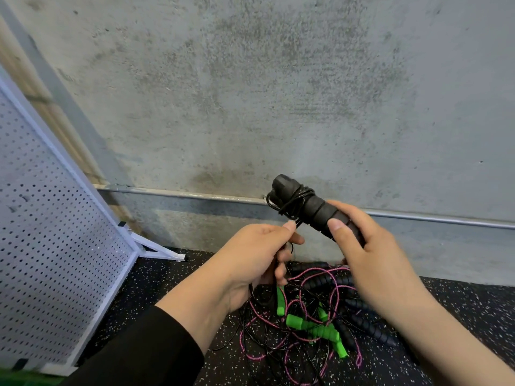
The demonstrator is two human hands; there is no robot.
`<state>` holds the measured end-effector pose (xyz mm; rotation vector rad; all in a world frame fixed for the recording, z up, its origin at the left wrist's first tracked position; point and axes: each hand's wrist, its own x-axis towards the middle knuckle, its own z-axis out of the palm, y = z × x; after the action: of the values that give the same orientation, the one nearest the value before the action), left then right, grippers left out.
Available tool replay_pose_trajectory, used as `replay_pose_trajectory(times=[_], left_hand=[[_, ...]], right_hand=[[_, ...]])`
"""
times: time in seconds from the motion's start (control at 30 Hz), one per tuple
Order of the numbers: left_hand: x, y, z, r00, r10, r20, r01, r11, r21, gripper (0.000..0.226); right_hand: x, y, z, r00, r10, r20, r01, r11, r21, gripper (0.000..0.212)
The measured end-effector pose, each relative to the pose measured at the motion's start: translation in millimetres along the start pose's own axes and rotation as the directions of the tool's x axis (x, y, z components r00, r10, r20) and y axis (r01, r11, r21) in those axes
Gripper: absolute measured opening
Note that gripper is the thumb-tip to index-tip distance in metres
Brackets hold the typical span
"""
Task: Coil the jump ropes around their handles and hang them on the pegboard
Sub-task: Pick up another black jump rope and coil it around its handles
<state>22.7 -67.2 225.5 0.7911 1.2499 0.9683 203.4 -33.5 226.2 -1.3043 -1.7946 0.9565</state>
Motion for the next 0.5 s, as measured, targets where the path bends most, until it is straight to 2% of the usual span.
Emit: replay_pose_trajectory(times=[0.17,0.33,0.43,0.5], left_hand=[[-1.0,1.3,2.2,1.0,-0.023,0.009,0.024,0.992,-0.125,0.054],[-1.0,2.9,0.3,0.999,-0.046,-0.025,0.038,0.968,-0.248,0.043],[-0.9,3.4,-2.6,0.999,-0.004,-0.036,-0.003,0.977,-0.215,0.039],[-1.6,4.8,-4.4,0.999,0.021,-0.031,-0.026,0.983,-0.181,0.036]], right_hand=[[-2.6,4.0,5.7,0.996,-0.094,-0.001,0.092,0.973,-0.213,0.037],[-9.0,4.6,17.4,0.973,-0.227,0.041,0.227,0.906,-0.357,0.046],[-10.5,-1.9,16.0,0.978,-0.188,0.092,0.206,0.944,-0.257,0.043],[-9.1,-8.5,10.9,0.995,-0.052,0.089,0.058,0.996,-0.068,0.045]])
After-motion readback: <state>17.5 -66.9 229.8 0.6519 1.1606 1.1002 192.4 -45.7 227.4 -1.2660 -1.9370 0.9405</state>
